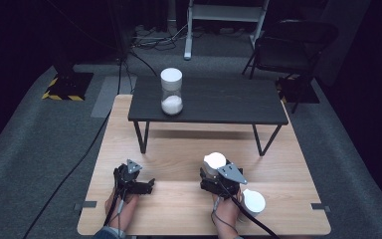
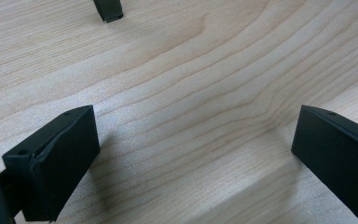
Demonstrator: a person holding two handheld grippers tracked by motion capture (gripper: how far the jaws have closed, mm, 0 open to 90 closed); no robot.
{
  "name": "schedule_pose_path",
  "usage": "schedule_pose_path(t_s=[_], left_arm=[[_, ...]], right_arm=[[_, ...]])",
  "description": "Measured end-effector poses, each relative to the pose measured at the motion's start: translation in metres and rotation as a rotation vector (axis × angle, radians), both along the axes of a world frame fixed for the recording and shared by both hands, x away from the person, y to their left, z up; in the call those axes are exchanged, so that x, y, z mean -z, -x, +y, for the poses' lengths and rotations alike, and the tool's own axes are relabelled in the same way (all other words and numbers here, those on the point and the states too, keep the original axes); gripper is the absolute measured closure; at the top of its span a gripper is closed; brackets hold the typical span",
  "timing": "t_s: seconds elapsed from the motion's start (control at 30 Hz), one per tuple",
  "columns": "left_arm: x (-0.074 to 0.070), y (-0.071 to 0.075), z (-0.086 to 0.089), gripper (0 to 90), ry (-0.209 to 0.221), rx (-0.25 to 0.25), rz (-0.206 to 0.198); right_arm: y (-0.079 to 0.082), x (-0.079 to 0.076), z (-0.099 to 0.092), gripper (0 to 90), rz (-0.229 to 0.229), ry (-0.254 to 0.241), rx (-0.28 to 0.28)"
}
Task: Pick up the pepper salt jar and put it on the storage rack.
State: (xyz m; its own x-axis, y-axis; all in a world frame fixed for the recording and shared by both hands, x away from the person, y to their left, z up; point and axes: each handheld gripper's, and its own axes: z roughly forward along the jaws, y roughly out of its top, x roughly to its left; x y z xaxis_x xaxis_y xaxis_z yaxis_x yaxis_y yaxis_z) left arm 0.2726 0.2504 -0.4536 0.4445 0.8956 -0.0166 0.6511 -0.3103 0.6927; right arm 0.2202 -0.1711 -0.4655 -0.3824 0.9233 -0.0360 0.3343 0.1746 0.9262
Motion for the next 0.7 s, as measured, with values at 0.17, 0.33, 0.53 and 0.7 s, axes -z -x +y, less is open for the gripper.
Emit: schedule_pose_path(t_s=[0.17,0.33,0.53,0.7], left_arm=[[0.000,0.000,0.000,0.8,0.000,0.000,0.000],[0.000,0.000,0.000,0.8,0.000,0.001,0.000],[0.000,0.000,0.000,0.7,0.000,0.002,0.000],[0.000,0.000,0.000,0.8,0.001,0.002,0.000]], right_arm=[[-0.001,0.004,0.000,7.2,0.006,0.004,-0.001],[-0.002,0.008,-0.001,10.4,0.024,-0.005,-0.002],[-0.004,0.013,-0.003,15.8,0.049,-0.024,-0.004],[-0.006,0.020,-0.005,20.9,0.076,-0.051,-0.003]])
